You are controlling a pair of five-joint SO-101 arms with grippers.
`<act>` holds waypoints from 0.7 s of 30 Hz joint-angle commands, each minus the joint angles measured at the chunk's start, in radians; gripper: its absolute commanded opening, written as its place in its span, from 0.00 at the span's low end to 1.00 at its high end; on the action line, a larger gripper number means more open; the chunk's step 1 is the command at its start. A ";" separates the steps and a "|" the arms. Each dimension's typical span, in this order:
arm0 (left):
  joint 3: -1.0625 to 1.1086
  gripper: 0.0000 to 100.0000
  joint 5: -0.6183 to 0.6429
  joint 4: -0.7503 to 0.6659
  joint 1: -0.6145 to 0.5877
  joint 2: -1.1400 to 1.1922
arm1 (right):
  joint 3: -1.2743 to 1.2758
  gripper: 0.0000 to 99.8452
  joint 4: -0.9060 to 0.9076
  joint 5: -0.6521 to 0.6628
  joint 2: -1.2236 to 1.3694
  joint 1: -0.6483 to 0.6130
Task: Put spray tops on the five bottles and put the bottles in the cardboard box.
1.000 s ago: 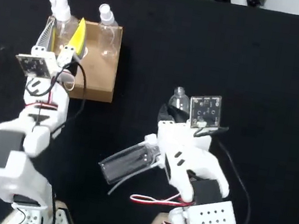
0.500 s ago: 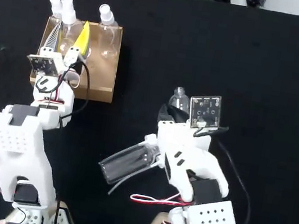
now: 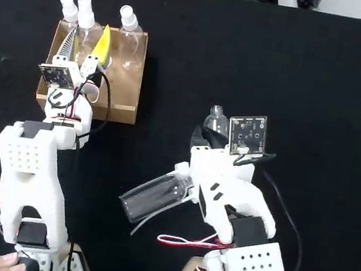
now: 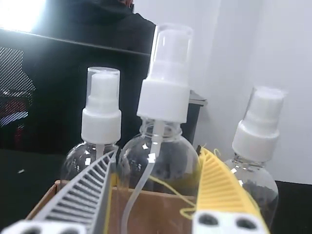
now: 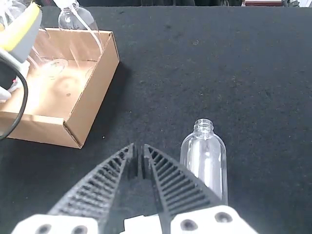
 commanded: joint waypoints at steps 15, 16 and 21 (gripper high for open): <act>-0.165 0.11 0.005 0.114 0.005 0.060 | -0.010 0.01 -0.028 -0.005 -0.018 -0.009; -0.166 0.11 0.005 0.114 0.005 0.060 | -0.010 0.01 -0.028 -0.005 -0.018 -0.009; -0.159 0.11 0.005 0.114 0.008 0.063 | -0.010 0.01 -0.028 -0.005 -0.018 -0.009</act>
